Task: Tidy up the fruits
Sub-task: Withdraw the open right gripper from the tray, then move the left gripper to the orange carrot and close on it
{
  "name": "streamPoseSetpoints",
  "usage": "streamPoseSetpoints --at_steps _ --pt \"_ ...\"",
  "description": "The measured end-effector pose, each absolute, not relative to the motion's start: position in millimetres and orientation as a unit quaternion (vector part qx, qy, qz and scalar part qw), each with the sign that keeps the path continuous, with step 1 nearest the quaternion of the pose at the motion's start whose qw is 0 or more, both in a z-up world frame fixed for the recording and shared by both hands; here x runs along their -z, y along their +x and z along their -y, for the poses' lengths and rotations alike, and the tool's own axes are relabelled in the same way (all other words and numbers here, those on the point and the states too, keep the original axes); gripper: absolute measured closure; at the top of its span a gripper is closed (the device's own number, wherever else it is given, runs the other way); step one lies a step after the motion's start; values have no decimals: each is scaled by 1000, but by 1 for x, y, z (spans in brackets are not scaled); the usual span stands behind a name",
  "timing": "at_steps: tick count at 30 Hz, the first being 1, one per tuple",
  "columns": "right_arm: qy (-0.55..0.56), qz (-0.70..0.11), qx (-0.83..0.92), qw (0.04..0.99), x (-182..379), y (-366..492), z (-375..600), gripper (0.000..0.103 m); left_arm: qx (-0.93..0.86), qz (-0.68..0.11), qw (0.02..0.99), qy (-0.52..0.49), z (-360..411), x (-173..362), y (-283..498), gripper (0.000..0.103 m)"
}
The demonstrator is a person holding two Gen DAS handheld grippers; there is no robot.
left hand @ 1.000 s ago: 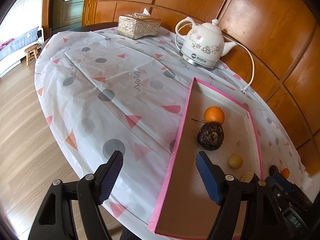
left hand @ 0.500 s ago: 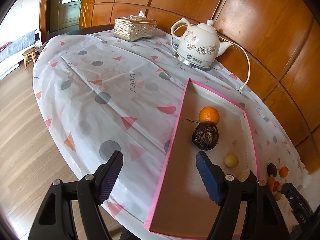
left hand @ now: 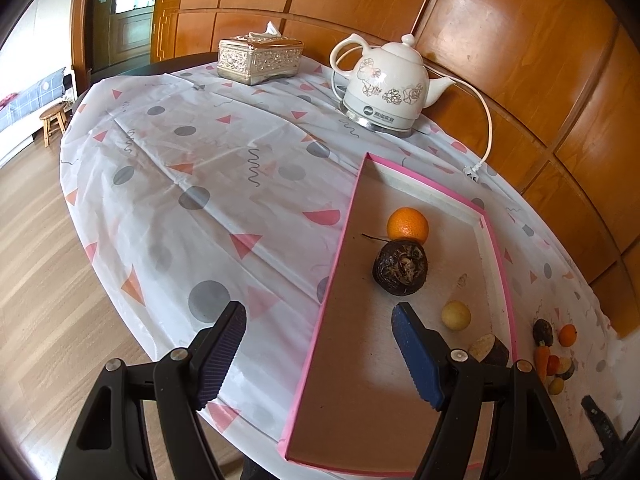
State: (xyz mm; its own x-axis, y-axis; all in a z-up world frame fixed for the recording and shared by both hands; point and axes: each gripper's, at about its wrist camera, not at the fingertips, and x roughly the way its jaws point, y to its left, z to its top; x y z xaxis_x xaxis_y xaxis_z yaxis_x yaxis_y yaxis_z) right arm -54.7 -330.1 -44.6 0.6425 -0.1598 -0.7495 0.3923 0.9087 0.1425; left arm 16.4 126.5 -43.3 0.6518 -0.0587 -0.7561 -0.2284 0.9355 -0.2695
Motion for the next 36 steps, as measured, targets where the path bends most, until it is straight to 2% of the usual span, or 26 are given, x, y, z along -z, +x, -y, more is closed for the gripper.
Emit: streamPoseSetpoints --at_steps 12,29,36 --pt "202 -388 301 847 72 -100 413 48 -25 -407 902 -139 -106 31 18 27" --pt "190 -359 348 845 81 -106 429 47 96 -402 908 -64 -30 3 37 27" --pt "200 -349 353 845 81 -108 430 47 156 -423 890 -65 14 -1 54 28"
